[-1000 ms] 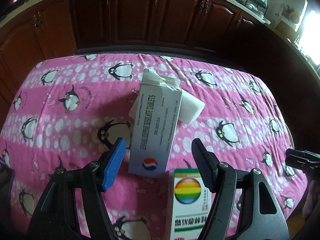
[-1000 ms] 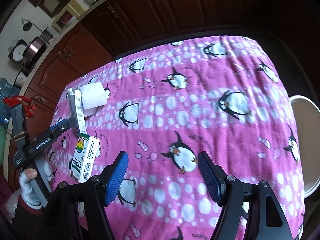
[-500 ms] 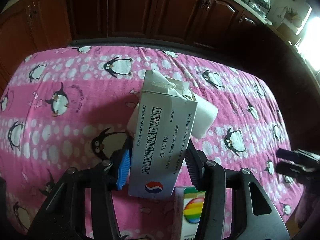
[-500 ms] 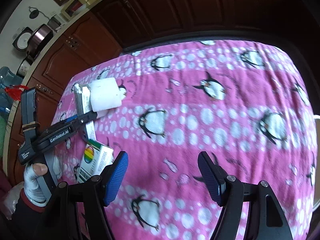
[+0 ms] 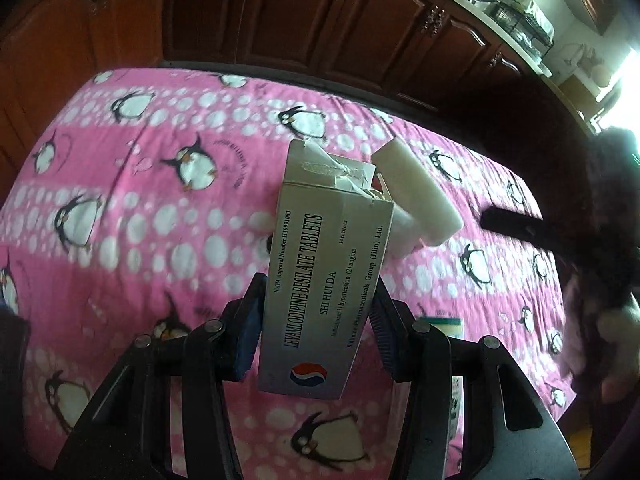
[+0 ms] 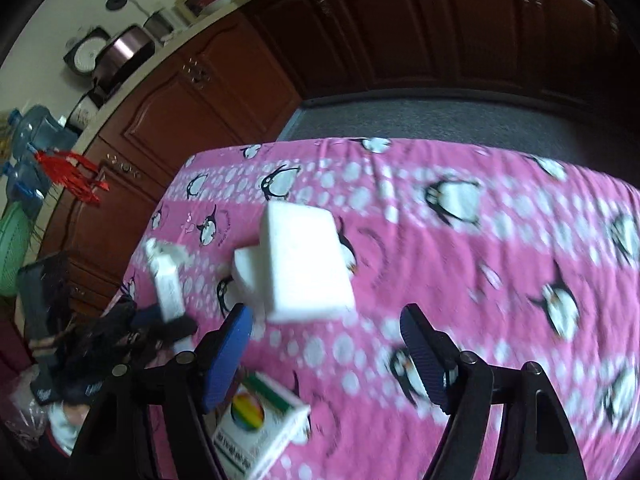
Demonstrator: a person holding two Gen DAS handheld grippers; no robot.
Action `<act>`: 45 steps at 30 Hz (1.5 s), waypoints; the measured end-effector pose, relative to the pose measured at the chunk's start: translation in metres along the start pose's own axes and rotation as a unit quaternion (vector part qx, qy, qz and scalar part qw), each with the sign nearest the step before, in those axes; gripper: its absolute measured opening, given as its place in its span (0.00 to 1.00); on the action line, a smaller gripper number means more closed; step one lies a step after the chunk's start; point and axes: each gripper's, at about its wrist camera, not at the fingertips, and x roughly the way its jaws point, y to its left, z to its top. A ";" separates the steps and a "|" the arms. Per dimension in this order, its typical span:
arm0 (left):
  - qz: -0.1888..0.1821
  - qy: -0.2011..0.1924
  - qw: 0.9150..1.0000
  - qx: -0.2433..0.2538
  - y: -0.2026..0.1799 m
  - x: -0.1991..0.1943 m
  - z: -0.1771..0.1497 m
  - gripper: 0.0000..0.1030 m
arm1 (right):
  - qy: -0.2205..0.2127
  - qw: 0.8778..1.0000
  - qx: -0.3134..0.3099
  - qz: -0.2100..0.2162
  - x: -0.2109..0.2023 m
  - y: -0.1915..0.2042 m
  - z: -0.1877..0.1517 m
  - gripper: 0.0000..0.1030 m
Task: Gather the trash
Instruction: 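Grasp the white medicine box with the left gripper while the right gripper grasps the white sponge, then carry the medicine box and white sponge toward the white bucket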
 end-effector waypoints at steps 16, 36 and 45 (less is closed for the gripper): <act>-0.003 0.003 1.000 -0.006 -0.006 0.000 -0.013 0.46 | 0.013 0.999 0.020 0.049 0.028 0.006 0.002 0.57; -0.013 -0.012 0.999 0.035 -0.051 -0.037 -0.017 0.46 | 0.038 0.996 0.029 -0.080 -0.058 -0.073 -0.122 0.62; -0.028 -0.002 0.997 0.065 -0.088 -0.052 -0.030 0.46 | 0.035 0.991 -0.031 -0.127 -0.055 -0.052 -0.117 0.76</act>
